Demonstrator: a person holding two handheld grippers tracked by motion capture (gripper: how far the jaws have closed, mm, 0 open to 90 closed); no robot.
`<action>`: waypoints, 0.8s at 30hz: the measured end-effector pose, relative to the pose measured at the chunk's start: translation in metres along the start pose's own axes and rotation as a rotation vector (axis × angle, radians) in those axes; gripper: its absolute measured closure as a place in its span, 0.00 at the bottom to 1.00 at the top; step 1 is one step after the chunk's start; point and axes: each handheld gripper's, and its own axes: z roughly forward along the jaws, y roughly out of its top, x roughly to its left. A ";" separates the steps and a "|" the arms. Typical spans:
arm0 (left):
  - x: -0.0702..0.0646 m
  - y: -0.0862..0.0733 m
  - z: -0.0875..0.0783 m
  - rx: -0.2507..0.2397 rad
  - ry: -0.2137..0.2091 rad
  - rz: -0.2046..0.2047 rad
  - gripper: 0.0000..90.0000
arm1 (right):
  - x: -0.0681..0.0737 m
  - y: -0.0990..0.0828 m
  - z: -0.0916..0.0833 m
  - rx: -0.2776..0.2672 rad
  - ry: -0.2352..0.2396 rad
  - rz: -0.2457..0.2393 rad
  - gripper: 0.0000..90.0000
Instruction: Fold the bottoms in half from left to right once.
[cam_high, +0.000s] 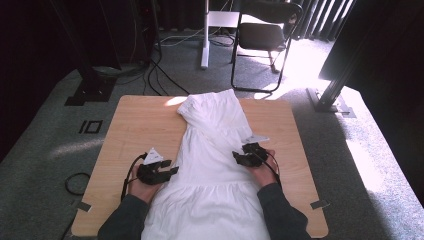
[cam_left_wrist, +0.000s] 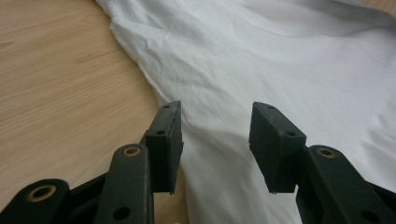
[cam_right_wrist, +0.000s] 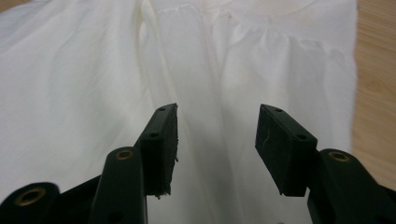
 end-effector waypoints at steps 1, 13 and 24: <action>0.000 0.003 0.012 0.020 -0.008 0.000 0.62 | 0.001 0.006 0.017 0.030 -0.010 0.000 0.54; -0.009 0.002 0.030 0.069 -0.016 0.029 0.61 | -0.026 0.019 -0.016 -0.122 -0.062 0.056 0.98; -0.010 0.000 0.035 0.095 -0.051 0.023 0.59 | -0.070 -0.021 0.004 -0.028 -0.156 0.192 0.98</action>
